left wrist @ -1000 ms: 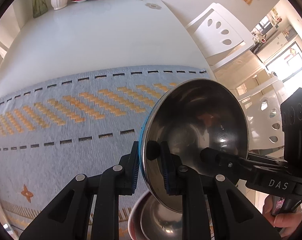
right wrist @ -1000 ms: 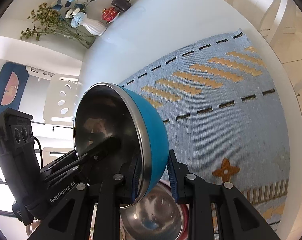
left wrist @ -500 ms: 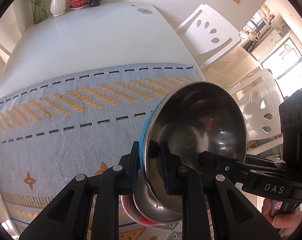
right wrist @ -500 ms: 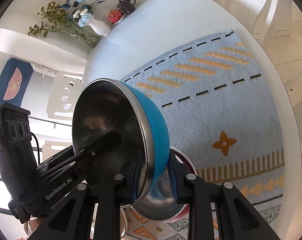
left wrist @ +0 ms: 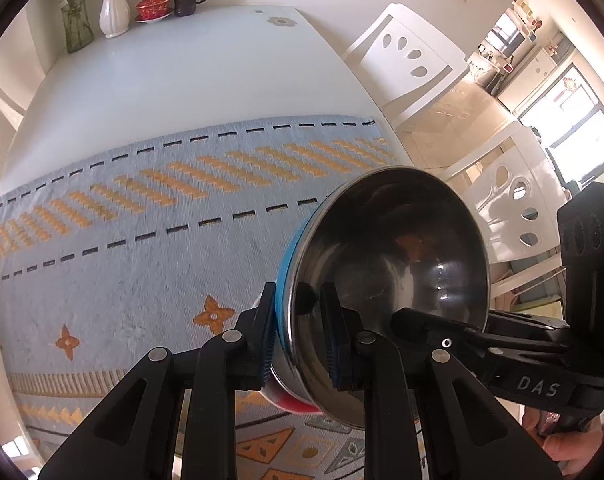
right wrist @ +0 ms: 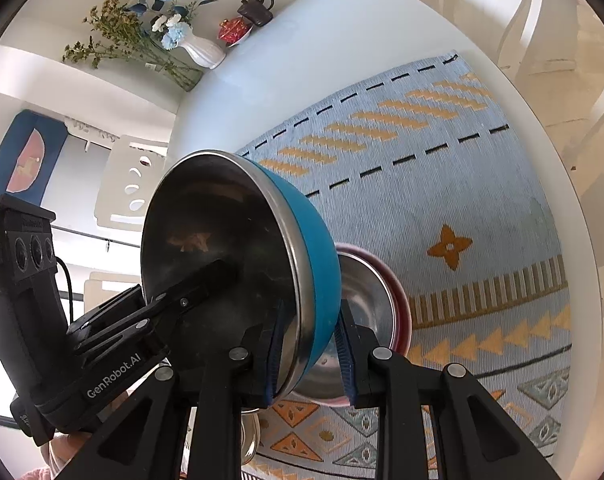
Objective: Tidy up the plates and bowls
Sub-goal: 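Lower the blue steel bowl into the nested pink bowls with both grippers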
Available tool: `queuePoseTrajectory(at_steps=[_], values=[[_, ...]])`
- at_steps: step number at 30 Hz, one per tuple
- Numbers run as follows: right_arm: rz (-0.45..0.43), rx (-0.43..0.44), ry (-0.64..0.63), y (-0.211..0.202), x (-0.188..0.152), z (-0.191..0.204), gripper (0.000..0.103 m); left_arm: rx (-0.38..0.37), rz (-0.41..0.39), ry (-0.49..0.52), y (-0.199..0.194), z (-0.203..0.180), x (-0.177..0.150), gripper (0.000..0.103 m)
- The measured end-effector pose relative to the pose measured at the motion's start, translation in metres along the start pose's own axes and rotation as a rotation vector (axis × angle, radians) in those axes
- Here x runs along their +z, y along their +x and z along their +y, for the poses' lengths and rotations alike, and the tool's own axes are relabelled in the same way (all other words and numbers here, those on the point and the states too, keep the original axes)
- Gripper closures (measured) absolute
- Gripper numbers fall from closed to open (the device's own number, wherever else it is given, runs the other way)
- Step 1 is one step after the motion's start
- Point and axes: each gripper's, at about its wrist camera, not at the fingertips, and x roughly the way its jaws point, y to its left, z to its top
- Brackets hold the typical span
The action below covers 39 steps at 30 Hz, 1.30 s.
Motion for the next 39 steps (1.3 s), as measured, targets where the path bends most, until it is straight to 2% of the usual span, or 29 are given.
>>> queuePoseTrajectory(at_steps=[18, 39], values=[[0.025, -0.036, 0.019, -0.010, -0.046, -0.006, 0.078, -0.038, -0.001, 0.005, -0.012, -0.019, -0.030, 0.086], [0.035, -0.046, 0.039, -0.015, -0.067, -0.020, 0.078, -0.046, 0.039, 0.010, -0.002, -0.028, -0.052, 0.086]])
